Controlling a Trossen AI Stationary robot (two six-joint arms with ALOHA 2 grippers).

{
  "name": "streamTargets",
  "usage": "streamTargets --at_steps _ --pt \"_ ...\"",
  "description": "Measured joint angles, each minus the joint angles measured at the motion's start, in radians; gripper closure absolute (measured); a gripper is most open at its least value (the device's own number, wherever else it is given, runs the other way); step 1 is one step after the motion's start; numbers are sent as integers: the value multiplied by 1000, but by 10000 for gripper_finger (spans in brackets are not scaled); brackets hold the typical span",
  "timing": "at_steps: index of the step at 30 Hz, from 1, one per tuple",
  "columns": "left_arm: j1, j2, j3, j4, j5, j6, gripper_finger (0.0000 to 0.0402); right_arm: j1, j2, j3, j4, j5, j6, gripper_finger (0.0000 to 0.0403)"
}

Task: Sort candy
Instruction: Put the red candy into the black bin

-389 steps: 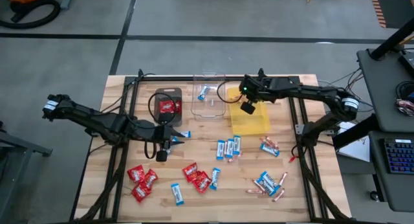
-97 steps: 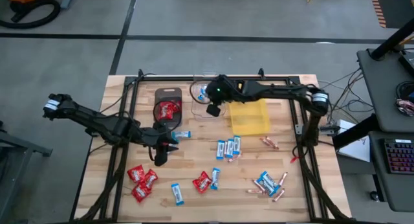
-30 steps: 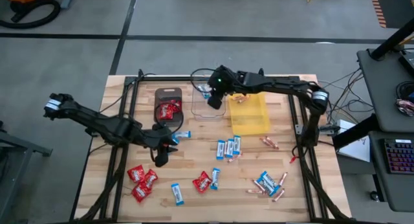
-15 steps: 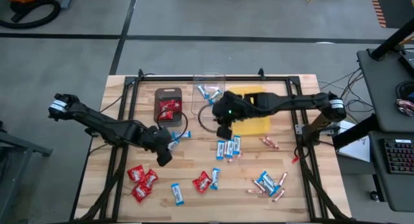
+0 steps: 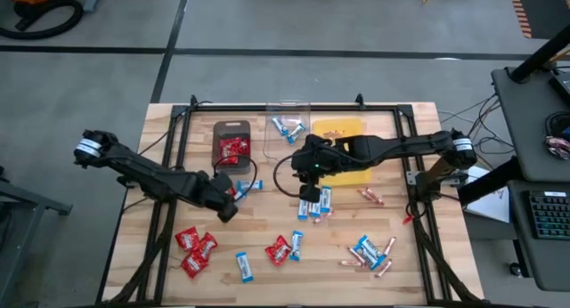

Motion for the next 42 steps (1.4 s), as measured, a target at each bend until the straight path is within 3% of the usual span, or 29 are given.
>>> streamTargets --at_steps 11,18,26,36,42 --pt "1 81 0 -4 -124 -66 214 0 0 0 0 -1 1 321" --pt "1 148 -1 -3 -135 -65 213 0 1 0 -1 -1 1 321" --pt "1 214 -2 6 -115 -46 262 2 2 0 -1 -2 1 321" --pt "0 217 0 -2 -102 1 391 2 2 -7 0 -2 2 321" --pt "-18 200 30 7 5 108 400 2 2 -13 -1 -2 2 321"
